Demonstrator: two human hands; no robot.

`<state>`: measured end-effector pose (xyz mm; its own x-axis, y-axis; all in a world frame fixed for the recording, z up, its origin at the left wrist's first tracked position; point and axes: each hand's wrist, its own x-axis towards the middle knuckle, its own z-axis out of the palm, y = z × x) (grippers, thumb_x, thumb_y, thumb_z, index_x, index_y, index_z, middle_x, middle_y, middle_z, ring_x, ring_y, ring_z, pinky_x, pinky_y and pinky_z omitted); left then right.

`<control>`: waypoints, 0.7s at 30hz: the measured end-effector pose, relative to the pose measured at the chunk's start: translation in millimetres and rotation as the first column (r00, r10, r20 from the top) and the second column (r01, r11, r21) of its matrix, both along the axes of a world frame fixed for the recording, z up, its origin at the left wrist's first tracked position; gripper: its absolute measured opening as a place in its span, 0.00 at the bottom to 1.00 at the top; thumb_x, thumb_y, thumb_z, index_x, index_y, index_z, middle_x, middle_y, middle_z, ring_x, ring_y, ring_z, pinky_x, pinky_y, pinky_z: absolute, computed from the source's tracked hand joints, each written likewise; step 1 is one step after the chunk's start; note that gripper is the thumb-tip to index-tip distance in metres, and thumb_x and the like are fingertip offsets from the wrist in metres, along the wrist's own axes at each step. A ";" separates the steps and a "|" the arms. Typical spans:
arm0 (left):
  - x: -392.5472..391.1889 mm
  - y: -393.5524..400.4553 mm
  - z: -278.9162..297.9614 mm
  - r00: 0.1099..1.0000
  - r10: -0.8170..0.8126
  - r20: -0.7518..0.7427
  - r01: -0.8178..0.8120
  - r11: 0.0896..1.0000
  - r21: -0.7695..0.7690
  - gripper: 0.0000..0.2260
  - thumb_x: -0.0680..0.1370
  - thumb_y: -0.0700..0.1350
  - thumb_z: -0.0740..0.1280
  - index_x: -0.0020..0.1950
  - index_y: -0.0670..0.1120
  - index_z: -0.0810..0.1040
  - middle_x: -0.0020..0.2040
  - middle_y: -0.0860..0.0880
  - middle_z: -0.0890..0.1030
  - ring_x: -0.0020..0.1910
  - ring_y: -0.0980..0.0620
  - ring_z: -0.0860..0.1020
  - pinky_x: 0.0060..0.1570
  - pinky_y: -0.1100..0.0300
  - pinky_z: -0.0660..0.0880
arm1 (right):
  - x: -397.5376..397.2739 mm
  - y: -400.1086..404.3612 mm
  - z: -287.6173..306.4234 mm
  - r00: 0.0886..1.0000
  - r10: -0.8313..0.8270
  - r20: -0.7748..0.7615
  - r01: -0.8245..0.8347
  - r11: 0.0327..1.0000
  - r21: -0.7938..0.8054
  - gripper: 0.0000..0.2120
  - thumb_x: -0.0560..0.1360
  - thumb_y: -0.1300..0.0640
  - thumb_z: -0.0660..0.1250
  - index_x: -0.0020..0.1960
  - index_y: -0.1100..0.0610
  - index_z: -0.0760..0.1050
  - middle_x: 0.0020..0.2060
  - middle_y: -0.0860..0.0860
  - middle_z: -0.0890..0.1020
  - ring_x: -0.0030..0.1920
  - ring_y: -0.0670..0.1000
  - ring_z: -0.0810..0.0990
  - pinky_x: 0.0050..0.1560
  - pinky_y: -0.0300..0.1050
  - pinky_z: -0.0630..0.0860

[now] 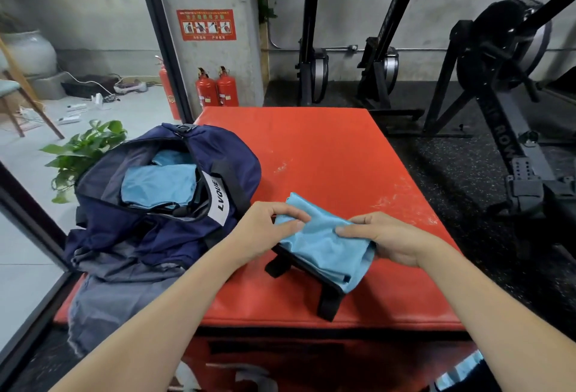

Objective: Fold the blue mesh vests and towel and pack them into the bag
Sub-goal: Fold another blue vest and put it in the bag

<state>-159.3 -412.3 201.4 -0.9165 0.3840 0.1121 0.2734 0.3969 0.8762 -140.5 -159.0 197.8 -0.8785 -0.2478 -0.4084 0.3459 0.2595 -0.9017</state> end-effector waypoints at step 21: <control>12.2 -162.2 31.0 0.650 0.736 -0.190 -0.689 0.676 0.261 0.13 0.76 0.48 0.71 0.59 0.60 0.80 0.55 0.61 0.79 0.50 0.59 0.75 0.58 0.59 0.72 | -54.2 -224.6 30.7 0.730 -0.286 -0.621 0.247 0.957 -0.150 0.08 0.74 0.62 0.71 0.43 0.52 0.73 0.39 0.50 0.80 0.37 0.48 0.75 0.41 0.47 0.71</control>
<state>-147.1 -574.5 232.4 -0.8243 -0.4192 0.3807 0.1852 0.4357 0.8808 -194.7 -383.6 228.5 -0.9629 0.0315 0.2679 -0.2574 0.1893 -0.9476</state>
